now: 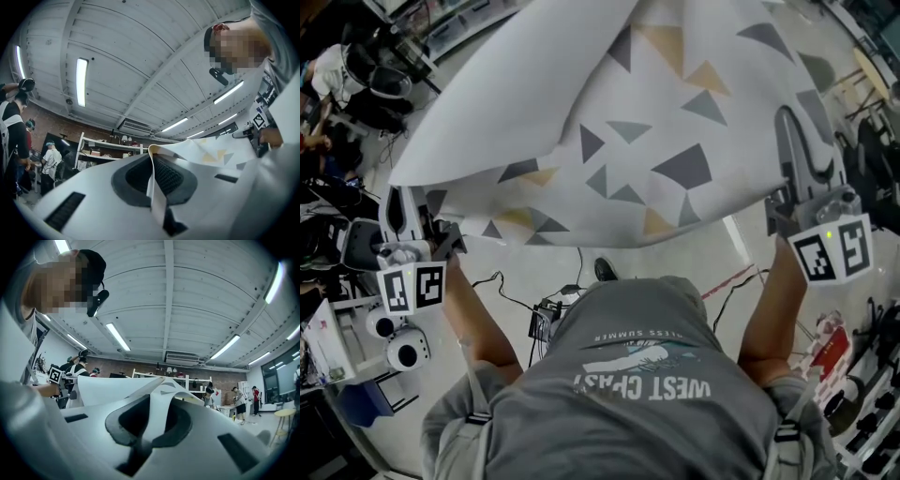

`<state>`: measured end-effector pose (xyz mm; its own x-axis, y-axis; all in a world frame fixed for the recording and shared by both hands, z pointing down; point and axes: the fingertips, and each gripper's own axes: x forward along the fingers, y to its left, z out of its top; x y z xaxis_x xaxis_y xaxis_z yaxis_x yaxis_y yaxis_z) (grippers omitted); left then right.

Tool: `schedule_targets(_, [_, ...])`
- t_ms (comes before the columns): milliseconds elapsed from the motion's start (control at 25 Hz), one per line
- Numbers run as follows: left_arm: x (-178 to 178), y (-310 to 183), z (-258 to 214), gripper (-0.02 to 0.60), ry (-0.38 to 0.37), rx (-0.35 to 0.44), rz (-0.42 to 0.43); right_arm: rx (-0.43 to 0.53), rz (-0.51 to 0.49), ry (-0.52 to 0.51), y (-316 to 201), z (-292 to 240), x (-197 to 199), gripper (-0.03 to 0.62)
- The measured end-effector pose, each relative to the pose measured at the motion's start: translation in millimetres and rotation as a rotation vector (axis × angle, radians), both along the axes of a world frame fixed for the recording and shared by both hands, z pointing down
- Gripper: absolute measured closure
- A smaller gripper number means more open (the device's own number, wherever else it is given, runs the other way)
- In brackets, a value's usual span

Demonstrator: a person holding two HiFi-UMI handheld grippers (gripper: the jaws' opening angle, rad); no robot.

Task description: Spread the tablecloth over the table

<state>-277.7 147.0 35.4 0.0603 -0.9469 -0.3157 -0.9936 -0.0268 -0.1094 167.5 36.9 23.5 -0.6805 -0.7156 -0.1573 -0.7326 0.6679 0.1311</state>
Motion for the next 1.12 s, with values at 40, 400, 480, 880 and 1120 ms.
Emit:
schedule_targets(40, [-4, -5, 1, 0.583, 0.003, -0.001, 0.007, -0.001, 0.007, 0.002, -3, 0, -3, 0.577])
schedule_targets(400, [-29, -61, 35, 0.583, 0.030, -0.063, 0.031, -0.055, 0.024, 0.032, -58, 30, -25, 0.577])
schedule_targets(480, [-29, -70, 42, 0.583, 0.032, -0.079, 0.031, -0.066, 0.021, 0.036, -68, 37, -25, 0.577])
schedule_targets(880, [-29, -130, 82, 0.581, 0.047, -0.187, -0.014, -0.163, -0.016, 0.038, -148, 86, -27, 0.577])
schedule_targets(1120, [-45, -193, 133, 0.581, 0.074, -0.286, -0.033, -0.245, -0.033, 0.059, -219, 136, -37, 0.577])
